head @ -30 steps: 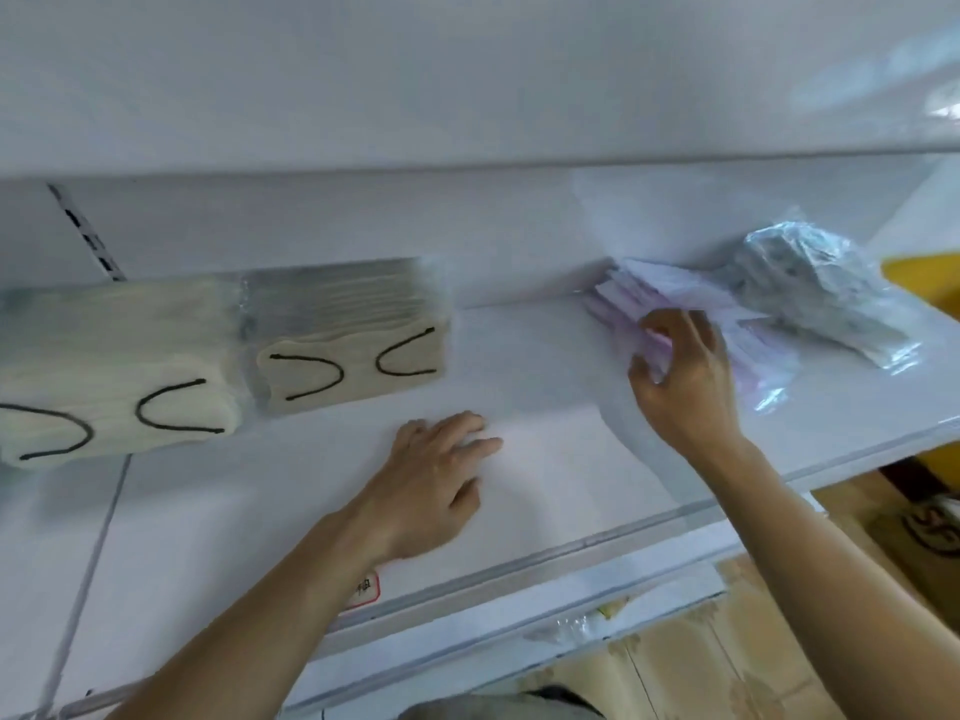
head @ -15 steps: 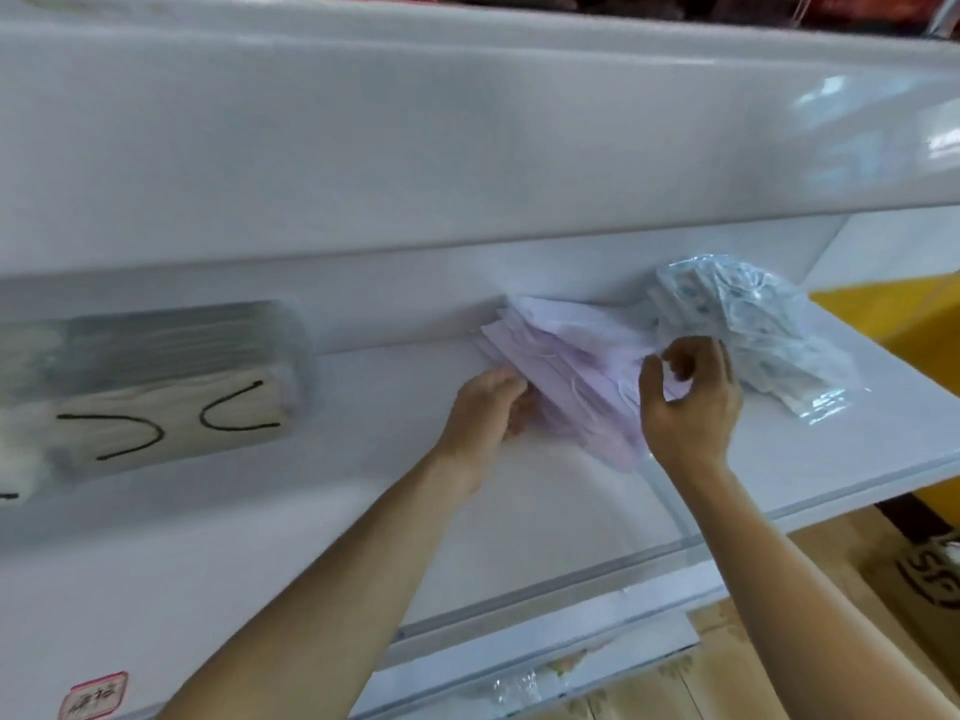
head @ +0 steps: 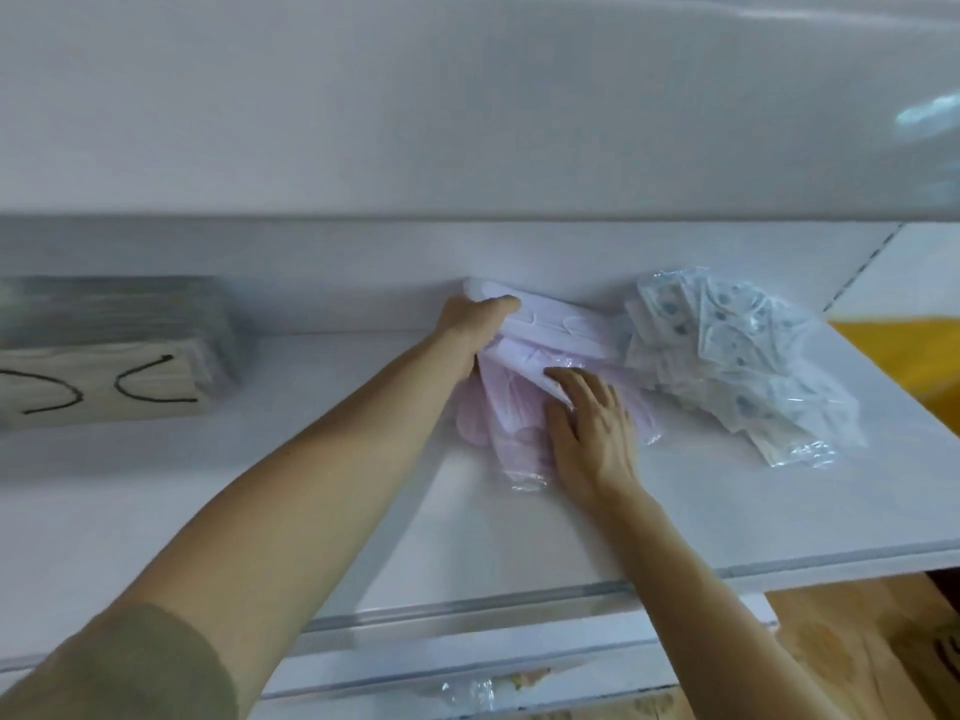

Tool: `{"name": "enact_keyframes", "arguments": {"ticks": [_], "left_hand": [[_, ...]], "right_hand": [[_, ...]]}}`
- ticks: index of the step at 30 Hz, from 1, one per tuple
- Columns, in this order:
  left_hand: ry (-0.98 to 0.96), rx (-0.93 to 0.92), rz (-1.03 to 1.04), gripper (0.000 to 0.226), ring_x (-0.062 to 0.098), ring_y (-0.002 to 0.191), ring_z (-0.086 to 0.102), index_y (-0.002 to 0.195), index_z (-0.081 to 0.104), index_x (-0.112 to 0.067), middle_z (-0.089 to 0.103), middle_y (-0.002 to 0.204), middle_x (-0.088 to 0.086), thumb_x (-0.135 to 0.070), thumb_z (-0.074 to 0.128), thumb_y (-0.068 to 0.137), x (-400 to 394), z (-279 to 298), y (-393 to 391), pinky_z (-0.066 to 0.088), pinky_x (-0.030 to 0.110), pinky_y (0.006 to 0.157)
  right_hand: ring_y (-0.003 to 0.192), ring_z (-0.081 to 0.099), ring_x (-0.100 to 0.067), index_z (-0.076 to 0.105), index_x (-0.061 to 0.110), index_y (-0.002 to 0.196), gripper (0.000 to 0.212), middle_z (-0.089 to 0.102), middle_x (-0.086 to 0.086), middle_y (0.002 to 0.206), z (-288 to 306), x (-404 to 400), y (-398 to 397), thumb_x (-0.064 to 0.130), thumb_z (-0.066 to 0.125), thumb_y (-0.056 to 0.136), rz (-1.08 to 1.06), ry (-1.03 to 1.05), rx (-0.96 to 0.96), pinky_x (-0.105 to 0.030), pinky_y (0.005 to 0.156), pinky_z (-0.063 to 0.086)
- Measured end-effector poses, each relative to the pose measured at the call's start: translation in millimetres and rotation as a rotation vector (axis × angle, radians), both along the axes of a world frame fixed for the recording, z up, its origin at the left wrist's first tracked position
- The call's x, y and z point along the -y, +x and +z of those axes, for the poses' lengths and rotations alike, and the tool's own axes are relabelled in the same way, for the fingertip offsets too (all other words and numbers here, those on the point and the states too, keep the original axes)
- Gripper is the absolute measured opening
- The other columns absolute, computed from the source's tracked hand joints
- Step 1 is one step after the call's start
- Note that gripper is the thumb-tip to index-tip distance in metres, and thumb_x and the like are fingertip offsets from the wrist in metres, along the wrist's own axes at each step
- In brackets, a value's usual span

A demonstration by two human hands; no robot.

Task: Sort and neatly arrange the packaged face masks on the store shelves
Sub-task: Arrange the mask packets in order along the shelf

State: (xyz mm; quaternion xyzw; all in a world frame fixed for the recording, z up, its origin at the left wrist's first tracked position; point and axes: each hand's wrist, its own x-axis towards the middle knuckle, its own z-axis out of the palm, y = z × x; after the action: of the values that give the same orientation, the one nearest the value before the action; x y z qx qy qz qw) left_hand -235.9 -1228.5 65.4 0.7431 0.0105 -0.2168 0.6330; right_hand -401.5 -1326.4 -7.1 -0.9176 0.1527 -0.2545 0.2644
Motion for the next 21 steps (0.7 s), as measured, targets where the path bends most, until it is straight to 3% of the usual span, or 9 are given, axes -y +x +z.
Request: {"name": "enact_keyframes", "arguments": {"ticks": [5,8,12,15,16,19,21], "left_hand": [[0.208,0.183,-0.064,0.029,0.019,0.072,0.063,0.098,0.07,-0.006,0.066,0.084,0.005,-0.023,0.083,0.079,14,-8,-10,0.05,0.027,0.065],[0.036,0.188,-0.011,0.02,0.016,0.071,0.068,0.095,0.075,-0.01,0.072,0.083,0.003,-0.009,0.085,0.077,5,-8,-22,0.054,0.026,0.063],[-0.343,0.119,0.209,0.018,0.015,0.069,0.073,0.096,0.075,-0.006,0.076,0.081,0.005,0.005,0.076,0.082,-29,-10,-41,0.059,0.027,0.063],[-0.382,0.087,0.345,0.018,0.02,0.075,0.072,0.099,0.076,-0.01,0.076,0.088,0.007,-0.001,0.076,0.083,-63,-24,-53,0.058,0.031,0.066],[-0.382,0.069,0.376,0.019,0.022,0.077,0.072,0.101,0.076,-0.01,0.076,0.091,0.008,-0.004,0.077,0.082,-73,-29,-56,0.056,0.032,0.067],[-0.43,0.016,0.443,0.036,0.029,0.085,0.072,0.109,0.075,-0.008,0.076,0.101,0.015,-0.013,0.08,0.073,-99,-38,-67,0.056,0.038,0.073],[-0.505,0.003,0.469,0.04,0.027,0.082,0.072,0.115,0.073,-0.007,0.075,0.103,0.016,-0.011,0.079,0.075,-111,-43,-73,0.058,0.036,0.07]], "right_hand": [[0.121,0.056,-0.03,0.065,0.021,0.133,0.052,0.063,-0.003,0.136,-1,8,-2,0.028,0.039,0.088,-0.022,0.111,0.062,-0.042,0.101,0.044],[0.123,0.053,-0.02,0.061,0.015,0.137,0.053,0.061,0.0,0.135,1,11,-3,0.017,0.046,0.086,-0.014,0.232,0.157,-0.029,0.101,0.042],[0.111,0.051,-0.009,0.058,0.014,0.132,0.042,0.057,0.0,0.126,7,9,-6,0.015,0.047,0.091,-0.064,0.319,0.264,-0.016,0.09,0.037],[0.107,0.05,-0.005,0.06,0.014,0.127,0.039,0.056,0.0,0.122,8,11,-7,0.016,0.046,0.091,-0.11,0.381,0.302,-0.004,0.087,0.032],[0.11,0.051,-0.009,0.06,0.014,0.125,0.038,0.056,0.003,0.122,8,12,-8,0.018,0.046,0.091,-0.13,0.403,0.308,-0.007,0.09,0.034],[0.113,0.054,-0.016,0.061,0.018,0.122,0.034,0.058,0.005,0.124,7,13,-13,0.022,0.047,0.09,-0.163,0.459,0.318,-0.037,0.097,0.047],[0.109,0.055,-0.014,0.06,0.025,0.118,0.029,0.059,0.006,0.123,11,8,-18,0.022,0.05,0.091,-0.168,0.453,0.368,-0.042,0.096,0.049]]}}
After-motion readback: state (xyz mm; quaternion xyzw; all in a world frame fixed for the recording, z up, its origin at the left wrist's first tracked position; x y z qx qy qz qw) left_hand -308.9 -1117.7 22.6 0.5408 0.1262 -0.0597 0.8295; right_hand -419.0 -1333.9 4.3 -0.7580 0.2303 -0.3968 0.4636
